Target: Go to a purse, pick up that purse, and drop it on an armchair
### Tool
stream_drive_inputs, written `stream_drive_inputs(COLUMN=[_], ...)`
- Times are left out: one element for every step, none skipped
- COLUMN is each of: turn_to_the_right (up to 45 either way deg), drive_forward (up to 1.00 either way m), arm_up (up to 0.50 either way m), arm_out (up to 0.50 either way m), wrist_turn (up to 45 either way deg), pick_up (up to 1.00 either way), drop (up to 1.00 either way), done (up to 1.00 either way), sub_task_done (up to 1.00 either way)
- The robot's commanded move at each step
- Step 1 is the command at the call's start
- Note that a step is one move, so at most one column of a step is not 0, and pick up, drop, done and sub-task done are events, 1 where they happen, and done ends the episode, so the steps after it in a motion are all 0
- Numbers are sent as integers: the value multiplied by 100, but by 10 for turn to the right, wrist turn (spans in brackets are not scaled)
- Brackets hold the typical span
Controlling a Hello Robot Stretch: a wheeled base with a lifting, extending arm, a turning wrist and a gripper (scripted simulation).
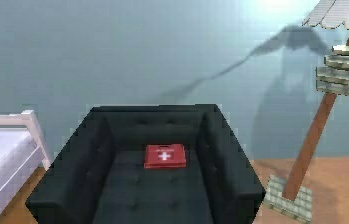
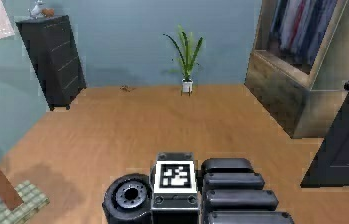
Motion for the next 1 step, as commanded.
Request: stream_drive_inputs(turn_to_the_right=[-30], drive_forward=[0], arm_up=[0], arm_out=[0], wrist_turn=[0], pick_up=[0], drop=[0], done=[0], sub_task_done=[0])
